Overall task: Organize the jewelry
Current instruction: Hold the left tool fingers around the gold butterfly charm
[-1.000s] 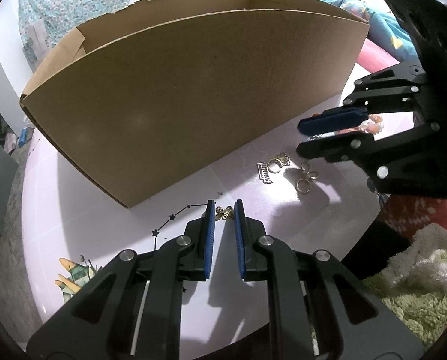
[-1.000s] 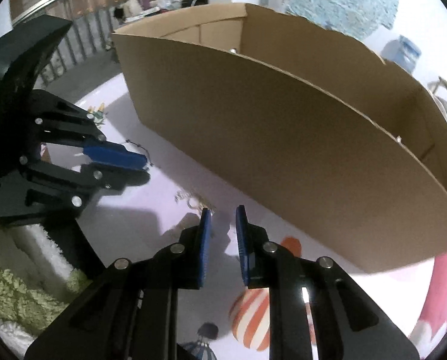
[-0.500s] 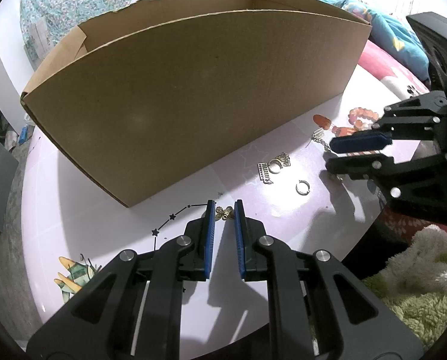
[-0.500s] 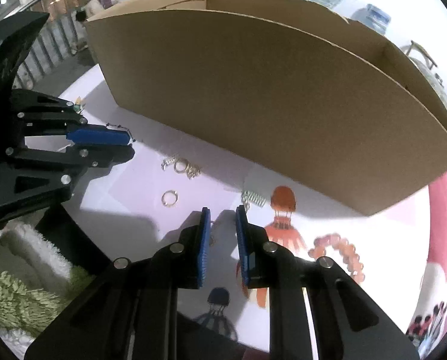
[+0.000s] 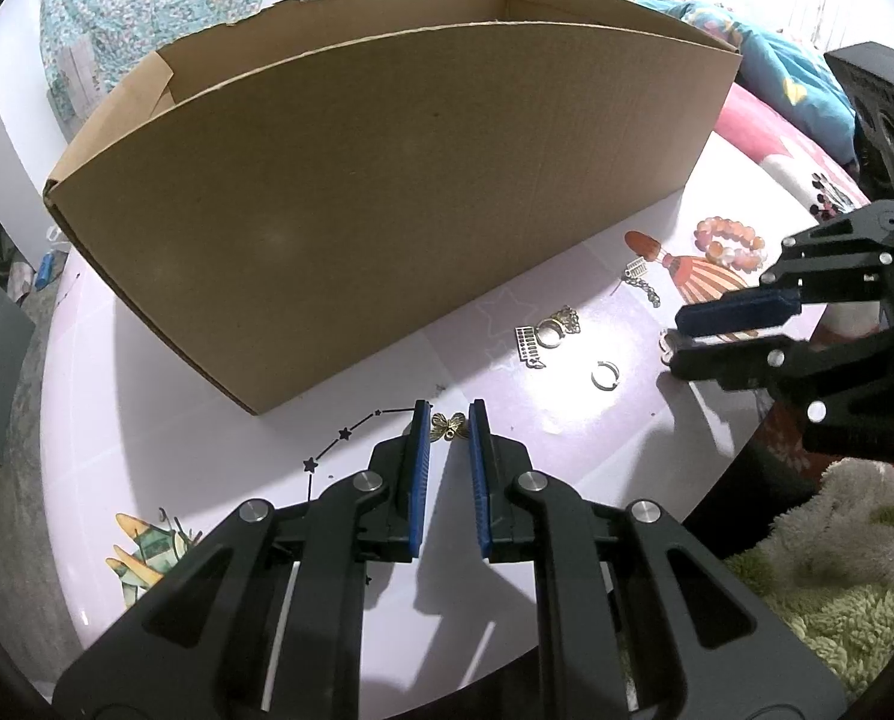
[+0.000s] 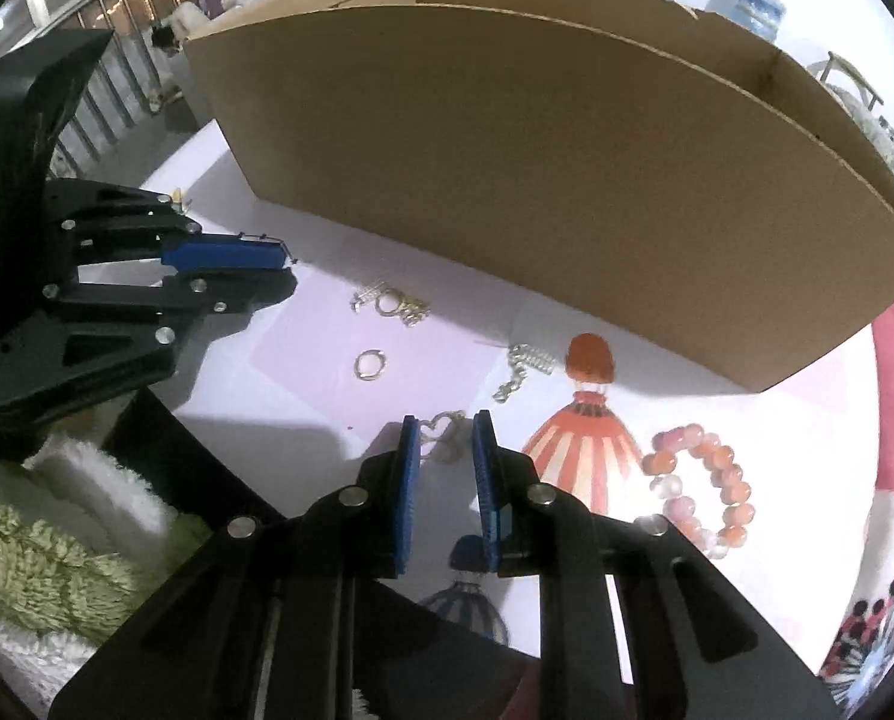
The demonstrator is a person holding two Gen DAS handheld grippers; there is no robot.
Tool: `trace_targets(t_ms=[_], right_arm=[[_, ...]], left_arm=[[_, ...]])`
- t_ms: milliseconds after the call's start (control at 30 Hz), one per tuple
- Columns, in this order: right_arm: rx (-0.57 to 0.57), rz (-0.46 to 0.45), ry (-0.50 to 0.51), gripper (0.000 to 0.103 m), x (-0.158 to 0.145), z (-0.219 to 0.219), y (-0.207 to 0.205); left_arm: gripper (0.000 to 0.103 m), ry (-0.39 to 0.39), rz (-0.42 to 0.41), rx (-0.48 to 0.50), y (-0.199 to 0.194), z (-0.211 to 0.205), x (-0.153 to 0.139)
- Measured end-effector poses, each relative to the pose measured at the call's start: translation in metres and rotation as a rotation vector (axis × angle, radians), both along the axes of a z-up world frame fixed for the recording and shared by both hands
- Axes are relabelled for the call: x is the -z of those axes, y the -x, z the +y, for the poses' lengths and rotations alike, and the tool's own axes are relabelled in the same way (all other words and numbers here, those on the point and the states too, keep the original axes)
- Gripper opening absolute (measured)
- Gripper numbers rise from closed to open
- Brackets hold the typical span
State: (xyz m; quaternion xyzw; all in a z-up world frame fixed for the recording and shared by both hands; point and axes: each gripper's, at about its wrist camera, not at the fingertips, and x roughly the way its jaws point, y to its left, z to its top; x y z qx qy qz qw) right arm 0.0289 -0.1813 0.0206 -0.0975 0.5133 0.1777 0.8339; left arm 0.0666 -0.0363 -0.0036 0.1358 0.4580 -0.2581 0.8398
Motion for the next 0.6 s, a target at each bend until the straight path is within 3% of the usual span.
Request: trace_targets(t_ms=[200,467,600], right_arm=[[-0.023,-0.022,0.037,0.018,-0.004,0.017,-0.007],[0.009,0.01,0.01,0.018,-0.001,0.015,-0.006],[0.0,0.001,0.011,0.013,-0.002,0.012,-0.007]], left_arm=[[0.012,0.0,0.0,0.0,0.0,0.0,0.0],[0.012,0.0,-0.001,-0.001,0.0,-0.001,0.0],[0.012,-0.002,-0.002,0.0,0.0,-0.001,0.0]])
